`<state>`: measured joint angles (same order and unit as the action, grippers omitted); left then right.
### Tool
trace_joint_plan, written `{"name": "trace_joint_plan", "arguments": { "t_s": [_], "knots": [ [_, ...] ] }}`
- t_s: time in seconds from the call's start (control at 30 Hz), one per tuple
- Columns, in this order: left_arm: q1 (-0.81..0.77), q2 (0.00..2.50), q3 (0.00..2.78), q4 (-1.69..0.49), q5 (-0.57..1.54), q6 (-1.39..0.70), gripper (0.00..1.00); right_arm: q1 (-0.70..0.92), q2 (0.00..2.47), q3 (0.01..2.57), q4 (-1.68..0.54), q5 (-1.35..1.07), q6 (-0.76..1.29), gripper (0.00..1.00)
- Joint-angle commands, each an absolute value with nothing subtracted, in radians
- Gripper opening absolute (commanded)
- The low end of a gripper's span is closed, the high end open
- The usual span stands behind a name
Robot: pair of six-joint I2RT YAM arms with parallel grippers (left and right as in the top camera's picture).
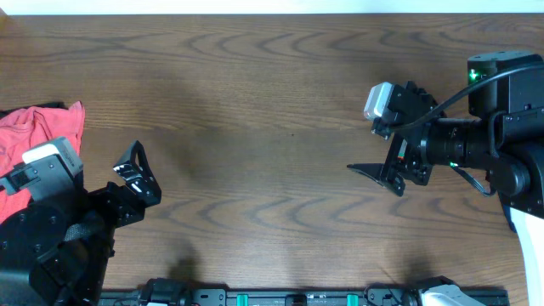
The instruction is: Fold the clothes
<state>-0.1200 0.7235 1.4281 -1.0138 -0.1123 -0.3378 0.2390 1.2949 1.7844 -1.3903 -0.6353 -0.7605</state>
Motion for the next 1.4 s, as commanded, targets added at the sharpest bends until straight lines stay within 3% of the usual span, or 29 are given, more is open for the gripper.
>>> {"name": "trace_joint_plan", "arguments": {
  "t_s": [0.0, 0.13, 0.27, 0.4, 1.37],
  "knots": [
    [-0.121, 0.723, 1.431, -1.011, -0.107, -0.274, 0.98, 0.248, 1.298, 1.785, -1.406, -0.603, -0.741, 0.99],
    [-0.121, 0.724, 1.431, -1.009, -0.094, -0.244, 0.98, 0.237, 1.297, 1.785, -1.384, -0.533, -0.595, 0.99],
    [-0.121, 0.724, 1.431, -1.010, -0.094, -0.244, 0.98, 0.222, 1.285, 1.785, -1.294, -0.100, -0.253, 0.99],
    [-0.121, 0.724, 1.431, -1.009, -0.094, -0.244, 0.98, 0.222, 1.280, 1.785, -1.297, 0.154, -0.143, 0.99],
    [-0.121, 0.724, 1.431, -1.026, -0.098, -0.240, 0.98, 0.222, 1.281, 1.785, -1.328, 0.126, -0.143, 0.99]
  ]
}}
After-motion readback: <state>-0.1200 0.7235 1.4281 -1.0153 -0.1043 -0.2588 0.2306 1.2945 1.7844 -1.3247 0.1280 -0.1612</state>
